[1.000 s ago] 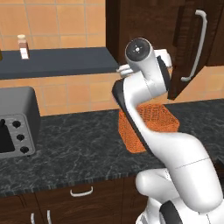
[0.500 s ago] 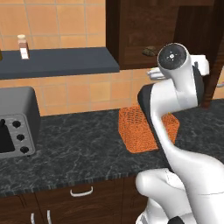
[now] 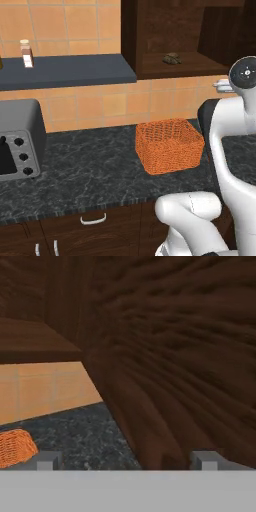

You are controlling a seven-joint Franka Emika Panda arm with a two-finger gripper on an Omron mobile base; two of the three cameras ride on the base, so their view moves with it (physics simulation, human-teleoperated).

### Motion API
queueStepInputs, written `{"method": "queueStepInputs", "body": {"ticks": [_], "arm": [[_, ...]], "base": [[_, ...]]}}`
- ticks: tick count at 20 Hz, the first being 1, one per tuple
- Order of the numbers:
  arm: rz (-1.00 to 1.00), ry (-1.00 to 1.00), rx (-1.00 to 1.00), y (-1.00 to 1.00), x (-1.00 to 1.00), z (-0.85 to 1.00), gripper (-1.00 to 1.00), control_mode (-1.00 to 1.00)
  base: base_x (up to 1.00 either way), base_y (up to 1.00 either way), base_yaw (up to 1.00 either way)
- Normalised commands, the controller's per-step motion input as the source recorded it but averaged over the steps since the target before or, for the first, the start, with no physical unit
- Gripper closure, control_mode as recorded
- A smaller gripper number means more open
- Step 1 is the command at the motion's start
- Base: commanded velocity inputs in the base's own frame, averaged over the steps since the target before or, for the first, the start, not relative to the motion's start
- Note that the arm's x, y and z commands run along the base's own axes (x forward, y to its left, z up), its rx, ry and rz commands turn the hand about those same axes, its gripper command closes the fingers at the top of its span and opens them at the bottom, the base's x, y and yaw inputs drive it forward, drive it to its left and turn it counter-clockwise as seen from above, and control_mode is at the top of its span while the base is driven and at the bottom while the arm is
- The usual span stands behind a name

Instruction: Open the cabinet, pick up the bread from the cabinet and place it in the basket. Then move the basket to the dining counter.

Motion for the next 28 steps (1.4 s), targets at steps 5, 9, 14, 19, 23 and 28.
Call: {"method": "queueStepInputs", "body": {"ticks": [5, 9, 14, 19, 23, 28], "arm": [[-0.08, -0.04, 0.1, -0.28, 0.0, 0.24, -1.0, -1.0], [0.0, -0.1, 0.17, 0.93, 0.29, 0.0, -1.0, -1.0], [0.13, -0.09, 0.2, 0.84, 0.98, 0.27, -1.0, -1.0], [0.36, -0.01, 0.27, 0.09, 1.0, 0.46, -1.0, -1.0], [0.32, 0.0, 0.07, 0.0, 0.96, -0.02, -1.0, -1.0], [0.4, 0.01, 0.0, -0.09, 0.99, -0.32, -1.0, -1.0]], "base": [[0.0, 0.0, 0.0], [0.0, 0.0, 0.0], [0.0, 0.0, 0.0], [0.0, 0.0, 0.0], [0.0, 0.0, 0.0], [0.0, 0.0, 0.0]]}}
